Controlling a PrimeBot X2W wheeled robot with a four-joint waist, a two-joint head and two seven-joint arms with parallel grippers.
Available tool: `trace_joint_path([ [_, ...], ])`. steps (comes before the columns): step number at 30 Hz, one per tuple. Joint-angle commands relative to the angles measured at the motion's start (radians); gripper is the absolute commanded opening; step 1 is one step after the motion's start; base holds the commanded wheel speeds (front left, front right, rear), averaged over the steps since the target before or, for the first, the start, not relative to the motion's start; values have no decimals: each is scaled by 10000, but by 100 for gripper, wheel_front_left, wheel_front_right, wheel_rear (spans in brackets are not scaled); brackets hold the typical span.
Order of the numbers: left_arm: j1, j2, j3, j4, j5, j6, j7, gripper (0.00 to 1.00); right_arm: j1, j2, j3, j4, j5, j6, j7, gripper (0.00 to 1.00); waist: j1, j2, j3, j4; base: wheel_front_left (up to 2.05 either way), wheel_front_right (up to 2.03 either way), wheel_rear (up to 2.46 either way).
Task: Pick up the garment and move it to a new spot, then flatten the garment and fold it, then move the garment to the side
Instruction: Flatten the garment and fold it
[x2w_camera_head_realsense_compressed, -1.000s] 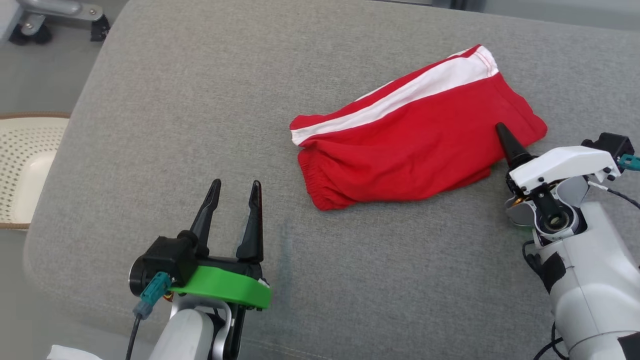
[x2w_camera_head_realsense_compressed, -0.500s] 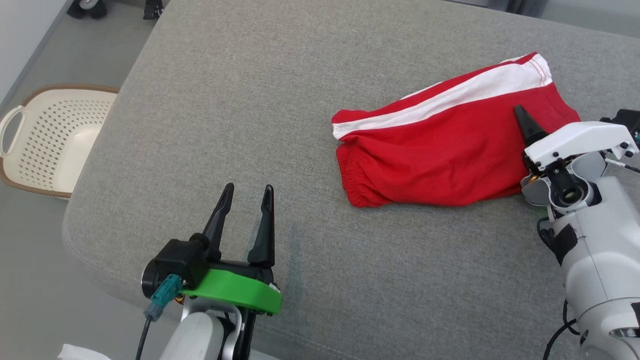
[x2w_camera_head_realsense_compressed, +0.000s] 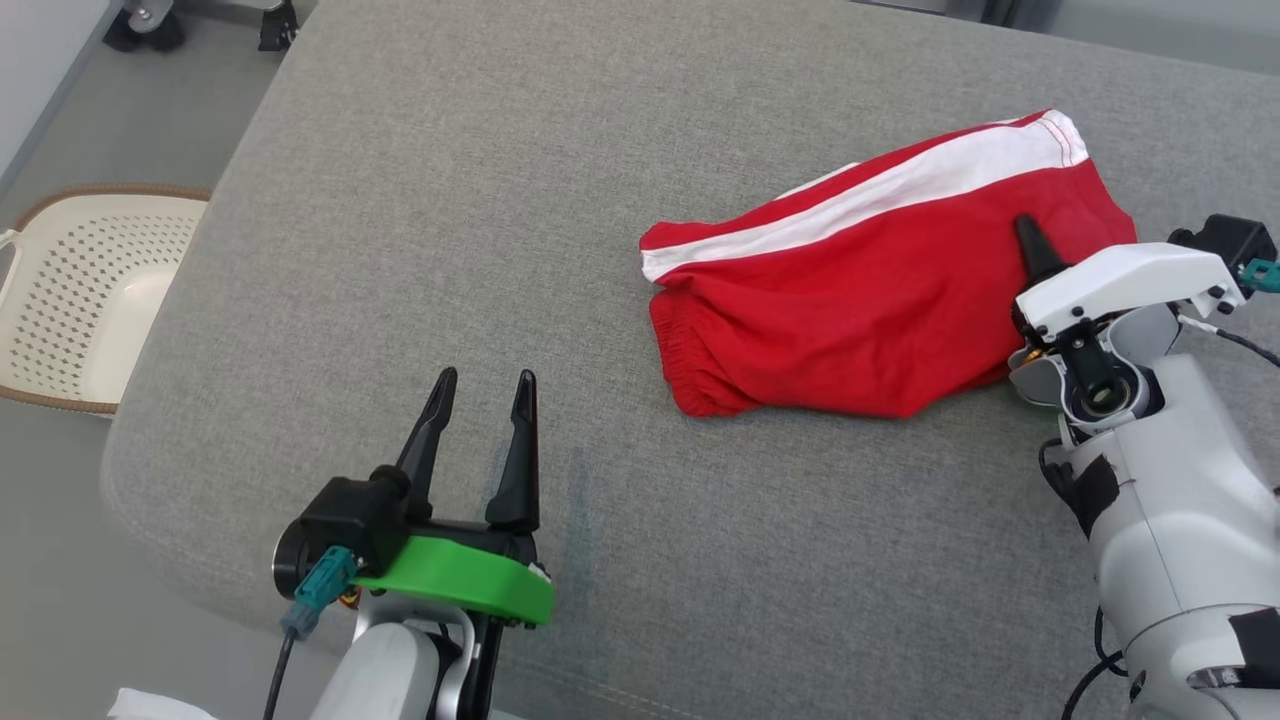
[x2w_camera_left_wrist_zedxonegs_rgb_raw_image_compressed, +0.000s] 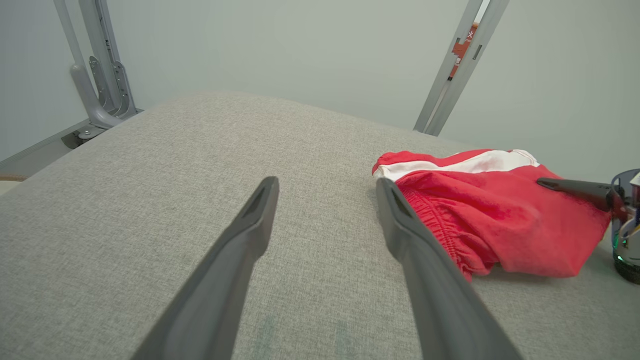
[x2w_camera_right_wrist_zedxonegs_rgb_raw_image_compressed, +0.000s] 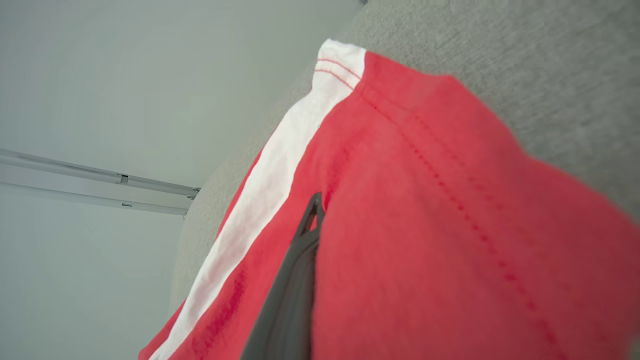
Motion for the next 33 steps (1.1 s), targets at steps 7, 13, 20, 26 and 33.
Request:
trace_joint_path([
  [7,27,16,233,66,212,-58,-28,100,1103,-55,71,-891,401,-18,-614,0,0,0,-433,-686,0,0,0],
  [13,196,16,445,104,297,-128,-27,100,2063,-102,124,-1854,619,-18,-861,0,0,0,-715,-1302,0,0,0],
  [20,332,17,610,149,401,-165,-27,100,3168,-125,-571,-2596,676,-13,-1207,0,0,0,-1065,-1774,0,0,0],
  [26,524,17,740,176,506,-222,-28,100,3864,29,-1263,-3083,490,-8,-1234,0,0,0,-1266,-2085,0,0,0],
  [33,471,17,671,218,574,-308,-28,100,3771,118,-1271,-3172,-435,-8,-1380,0,0,0,-1228,-2187,0,0,0],
])
